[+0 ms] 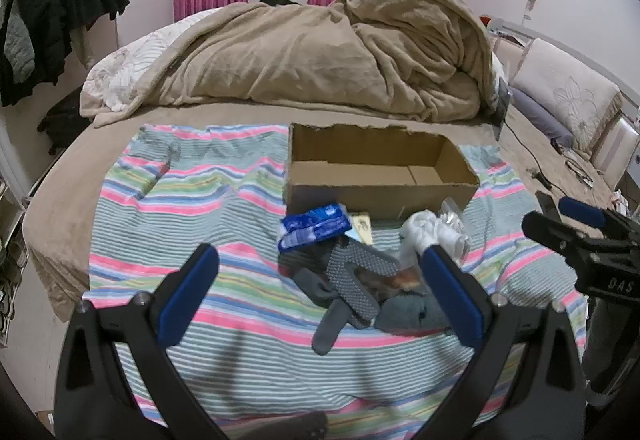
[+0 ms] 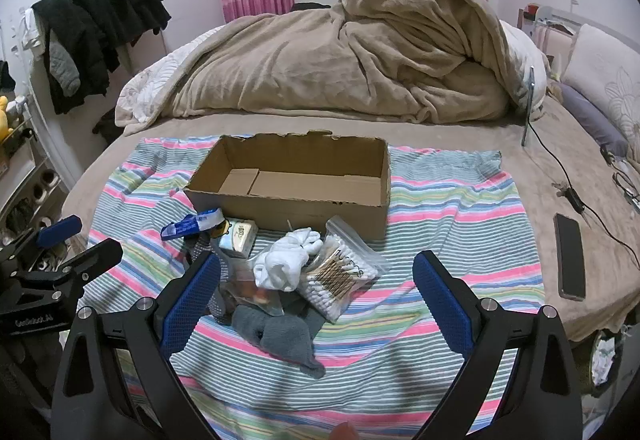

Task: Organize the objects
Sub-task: 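Move both tools toward the blue tissue pack and cotton swab bag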

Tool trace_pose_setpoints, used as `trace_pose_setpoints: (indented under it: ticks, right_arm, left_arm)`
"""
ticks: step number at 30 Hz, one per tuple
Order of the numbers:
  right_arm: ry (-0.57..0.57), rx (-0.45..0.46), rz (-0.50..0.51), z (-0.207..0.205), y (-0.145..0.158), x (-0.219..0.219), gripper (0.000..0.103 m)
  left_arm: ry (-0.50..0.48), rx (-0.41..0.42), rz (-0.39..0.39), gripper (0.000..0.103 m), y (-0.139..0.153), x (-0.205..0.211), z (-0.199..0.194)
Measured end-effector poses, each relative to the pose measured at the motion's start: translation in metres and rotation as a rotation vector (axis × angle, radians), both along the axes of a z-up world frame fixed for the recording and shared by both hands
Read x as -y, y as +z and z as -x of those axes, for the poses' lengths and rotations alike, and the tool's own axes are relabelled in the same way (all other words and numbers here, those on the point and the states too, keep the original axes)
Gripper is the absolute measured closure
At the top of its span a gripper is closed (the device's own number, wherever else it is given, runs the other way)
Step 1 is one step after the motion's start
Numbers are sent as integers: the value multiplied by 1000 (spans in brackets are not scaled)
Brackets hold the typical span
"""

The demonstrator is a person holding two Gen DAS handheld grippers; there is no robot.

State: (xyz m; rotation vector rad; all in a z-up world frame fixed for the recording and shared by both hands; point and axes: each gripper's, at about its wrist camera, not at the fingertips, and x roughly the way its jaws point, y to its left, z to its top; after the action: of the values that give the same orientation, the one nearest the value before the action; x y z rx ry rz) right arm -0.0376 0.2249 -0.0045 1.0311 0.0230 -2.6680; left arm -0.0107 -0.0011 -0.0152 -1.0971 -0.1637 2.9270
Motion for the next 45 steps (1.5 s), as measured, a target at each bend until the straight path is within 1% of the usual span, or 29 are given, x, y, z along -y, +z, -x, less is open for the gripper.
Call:
trace_pose_setpoints:
  ticks: [10,33,39,45]
  right_arm:
    - [3,11,2,3,-1,0,4]
    - [5,14,-1,4,-2,-1,4]
    - [3,4,-9,12,2,-2,4]
    - [-7,-1,-25,25,3,-6,4]
  left_arm:
    - [-3,3,4,1,-2,-2,1]
    - [1,-5,16,1,3,0,3]
    - [-1,3,9,1,0,4,10]
    - [0,8,-1,1,-6,10,26]
